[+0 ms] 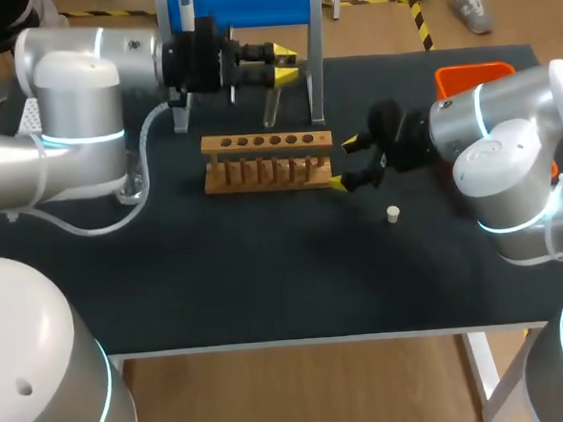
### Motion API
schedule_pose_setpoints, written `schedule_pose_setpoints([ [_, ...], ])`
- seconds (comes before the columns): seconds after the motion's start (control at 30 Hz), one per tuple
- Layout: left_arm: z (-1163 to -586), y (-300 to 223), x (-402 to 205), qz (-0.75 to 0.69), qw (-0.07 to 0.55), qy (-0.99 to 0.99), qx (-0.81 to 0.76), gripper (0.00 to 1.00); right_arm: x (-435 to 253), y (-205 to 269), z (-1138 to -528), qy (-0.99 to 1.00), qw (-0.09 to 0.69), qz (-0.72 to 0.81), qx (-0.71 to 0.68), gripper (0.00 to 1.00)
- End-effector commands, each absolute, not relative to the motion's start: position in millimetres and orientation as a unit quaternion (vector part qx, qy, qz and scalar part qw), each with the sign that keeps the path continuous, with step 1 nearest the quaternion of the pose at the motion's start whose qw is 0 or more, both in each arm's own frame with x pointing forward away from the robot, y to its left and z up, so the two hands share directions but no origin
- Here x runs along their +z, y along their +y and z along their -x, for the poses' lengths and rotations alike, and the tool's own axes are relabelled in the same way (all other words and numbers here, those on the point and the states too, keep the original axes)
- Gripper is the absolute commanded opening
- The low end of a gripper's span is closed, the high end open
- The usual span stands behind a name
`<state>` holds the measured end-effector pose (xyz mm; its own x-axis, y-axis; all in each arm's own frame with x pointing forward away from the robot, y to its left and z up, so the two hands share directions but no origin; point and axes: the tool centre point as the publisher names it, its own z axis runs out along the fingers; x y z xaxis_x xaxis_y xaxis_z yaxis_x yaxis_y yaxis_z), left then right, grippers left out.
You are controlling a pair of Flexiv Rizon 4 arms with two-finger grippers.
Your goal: Invert the test tube, pick up the pipette, mount the tip to pipette, aspirate from beaker and dispense into the tube, eject the tip, return the pipette, and cap with the stopper.
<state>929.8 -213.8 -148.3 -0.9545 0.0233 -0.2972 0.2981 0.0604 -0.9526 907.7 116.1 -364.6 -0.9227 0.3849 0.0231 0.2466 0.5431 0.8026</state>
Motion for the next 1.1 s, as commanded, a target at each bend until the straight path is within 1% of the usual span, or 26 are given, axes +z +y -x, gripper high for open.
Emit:
schedule_pose_setpoints([
  [0.03, -941.4, -212.4, -144.2, -0.108, 0.075, 0.725, -0.675, 0.00, -364.5, 115.5, -907.3, 0.875, 0.078, -0.180, 0.442, 1.00],
  [0.23, -947.7, -209.4, -145.0, -0.061, 0.045, 0.732, -0.677, 0.00, -364.5, 115.5, -907.3, 0.875, 0.078, -0.180, 0.442, 1.00],
  [1.1, -947.7, -209.4, -145.0, -0.061, 0.045, 0.732, -0.677, 0.00, -364.5, 115.5, -907.3, 0.875, 0.078, -0.180, 0.442, 1.00],
])
